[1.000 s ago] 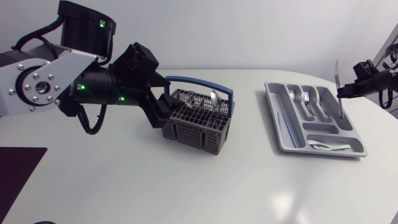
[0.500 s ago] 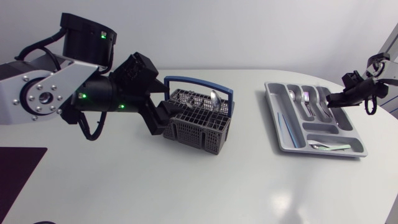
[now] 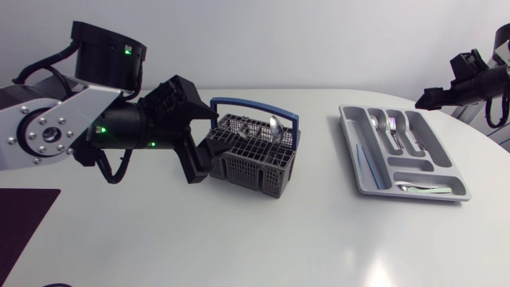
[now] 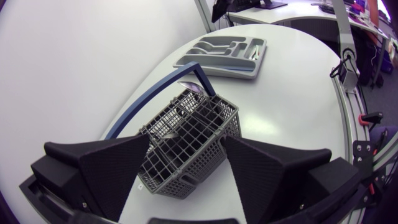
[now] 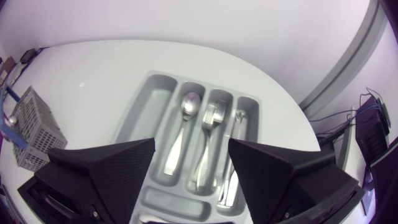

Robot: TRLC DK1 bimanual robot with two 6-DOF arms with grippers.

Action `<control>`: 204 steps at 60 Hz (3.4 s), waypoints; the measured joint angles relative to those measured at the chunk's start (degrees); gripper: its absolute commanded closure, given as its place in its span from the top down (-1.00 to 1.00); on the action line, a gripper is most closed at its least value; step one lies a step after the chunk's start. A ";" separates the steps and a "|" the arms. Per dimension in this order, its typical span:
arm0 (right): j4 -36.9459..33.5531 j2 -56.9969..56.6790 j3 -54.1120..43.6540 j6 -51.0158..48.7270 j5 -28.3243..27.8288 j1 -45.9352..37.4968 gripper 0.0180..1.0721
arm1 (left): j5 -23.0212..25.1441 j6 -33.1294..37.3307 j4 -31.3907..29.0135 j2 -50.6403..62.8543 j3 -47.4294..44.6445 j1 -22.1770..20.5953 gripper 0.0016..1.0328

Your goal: Unload the cutlery basket into the drawer organizer.

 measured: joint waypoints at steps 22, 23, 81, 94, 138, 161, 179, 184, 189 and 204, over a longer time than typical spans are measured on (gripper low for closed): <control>-0.02 -12.92 -10.73 -0.26 -3.65 -0.68 0.66 | -0.17 1.81 0.98 0.00 -0.07 -1.09 0.91; -0.02 -13.18 -11.06 -0.28 -3.74 -0.68 0.66 | -0.17 1.95 1.03 0.00 -0.07 -1.09 0.91; 6.84 -42.62 -49.64 -4.57 -7.63 30.53 0.66 | -7.91 21.07 7.06 11.47 0.50 -4.66 0.86; 7.80 -42.62 -50.01 -4.57 -7.61 31.30 0.66 | -9.14 31.36 13.05 12.33 0.48 -4.37 0.77; 8.57 -43.06 -51.84 -4.11 -6.88 35.56 0.66 | -12.22 59.73 10.01 19.23 5.11 -1.75 0.15; 9.84 -43.06 -51.95 -3.23 -6.71 36.48 0.66 | -13.18 64.54 10.47 21.38 7.56 -1.75 -0.16; 10.19 -43.04 -52.59 -3.23 -6.71 36.54 0.66 | -13.64 66.82 12.13 23.82 7.56 -1.75 -0.27; 10.23 -43.04 -52.59 -3.23 -6.71 36.61 0.66 | -13.66 67.25 12.81 24.04 7.56 -1.75 -0.36; 10.23 -43.04 -52.61 -3.23 -6.71 36.85 0.66 | -13.66 67.65 13.46 24.09 7.56 -1.75 -0.53; 10.23 -43.04 -52.63 -3.23 -6.71 36.94 0.66 | -13.68 67.67 14.97 24.13 7.56 -1.77 -0.78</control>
